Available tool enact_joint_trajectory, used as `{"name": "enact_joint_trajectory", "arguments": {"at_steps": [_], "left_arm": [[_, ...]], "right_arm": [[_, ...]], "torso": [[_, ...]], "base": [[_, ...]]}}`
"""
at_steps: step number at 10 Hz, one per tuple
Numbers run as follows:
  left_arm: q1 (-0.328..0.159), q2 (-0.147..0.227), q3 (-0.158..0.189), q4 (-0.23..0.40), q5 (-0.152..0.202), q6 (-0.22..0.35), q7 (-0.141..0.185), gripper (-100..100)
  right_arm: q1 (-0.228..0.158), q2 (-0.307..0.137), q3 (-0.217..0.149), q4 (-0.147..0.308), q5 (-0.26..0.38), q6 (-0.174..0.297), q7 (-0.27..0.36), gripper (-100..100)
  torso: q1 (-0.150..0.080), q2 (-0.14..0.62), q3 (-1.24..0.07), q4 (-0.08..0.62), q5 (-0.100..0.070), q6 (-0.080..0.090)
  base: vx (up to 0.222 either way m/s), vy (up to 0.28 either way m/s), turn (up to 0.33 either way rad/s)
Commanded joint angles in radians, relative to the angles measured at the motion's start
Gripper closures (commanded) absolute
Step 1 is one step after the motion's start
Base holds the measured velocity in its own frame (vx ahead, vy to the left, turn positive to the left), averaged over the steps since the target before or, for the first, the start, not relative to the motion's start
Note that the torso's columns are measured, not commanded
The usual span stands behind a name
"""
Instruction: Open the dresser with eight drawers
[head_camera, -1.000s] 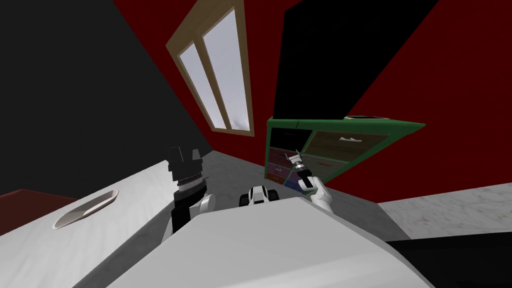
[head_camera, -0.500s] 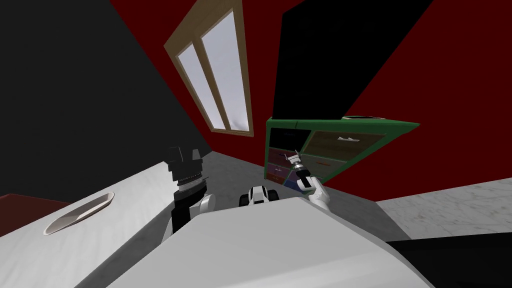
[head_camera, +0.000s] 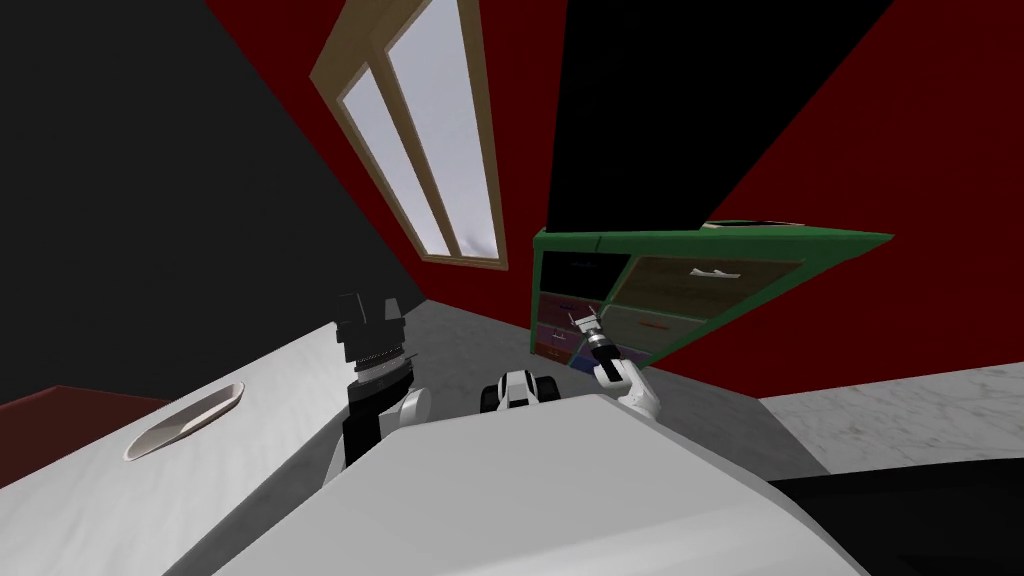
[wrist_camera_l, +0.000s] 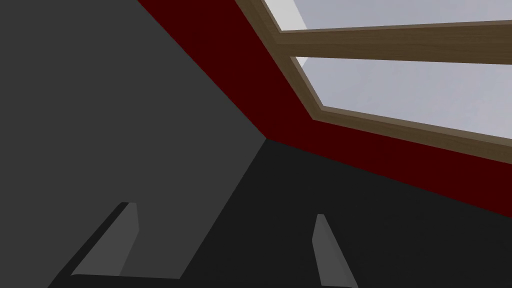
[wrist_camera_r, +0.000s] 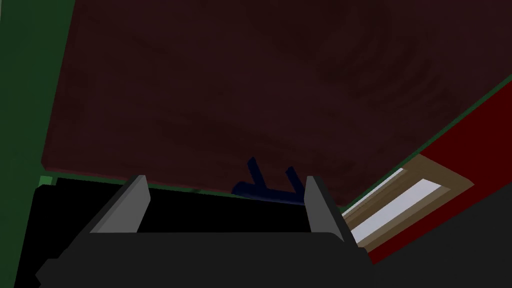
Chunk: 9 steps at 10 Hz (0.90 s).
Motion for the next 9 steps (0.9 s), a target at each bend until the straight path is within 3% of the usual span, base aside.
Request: {"name": "enact_joint_trajectory", "arguments": {"at_steps": [1,4,5,6,7,8,9], "left_arm": [[0.0,0.0,0.0,0.0,0.0,0.0,0.0,0],[0.0,0.0,0.0,0.0,0.0,0.0,0.0,0],[0.0,0.0,0.0,0.0,0.0,0.0,0.0,0],[0.0,0.0,0.0,0.0,0.0,0.0,0.0,0],[0.0,0.0,0.0,0.0,0.0,0.0,0.0,0],[0.0,0.0,0.0,0.0,0.0,0.0,0.0,0],[0.0,0.0,0.0,0.0,0.0,0.0,0.0,0]], "right_arm": [[-0.021,0.049,-0.012,0.043,0.015,-0.001,0.029,-100],[-0.025,0.112,-0.018,0.056,0.026,-0.002,0.045,-100],[-0.021,0.101,-0.017,0.053,0.023,-0.005,0.041,-100],[-0.032,0.09,-0.014,0.042,0.026,0.024,0.029,-100],[-0.026,0.096,-0.015,0.047,0.025,0.009,0.036,-100],[-0.027,0.095,-0.015,0.046,0.025,0.013,0.034,100],[-0.024,0.094,-0.01,0.036,0.027,0.019,0.03,100]], "torso": [[0.002,0.003,0.002,0.002,0.002,0.001],[0.001,0.003,0.002,0.002,0.002,0.0],[0.0,0.003,0.001,0.002,0.001,0.0],[-0.001,0.002,0.001,0.002,0.001,0.001],[-0.001,0.0,0.0,0.001,0.001,0.0],[0.0,0.001,0.0,0.001,0.001,0.001],[0.001,0.003,0.002,0.002,0.001,0.001]], "base": [[0.02,0.03,-0.074],[0.01,0.031,-0.039],[0.001,0.009,-0.001],[0.052,-0.005,0.058],[0.034,-0.006,0.018],[0.0,0.0,0.0],[-0.081,0.025,-0.02]]}}
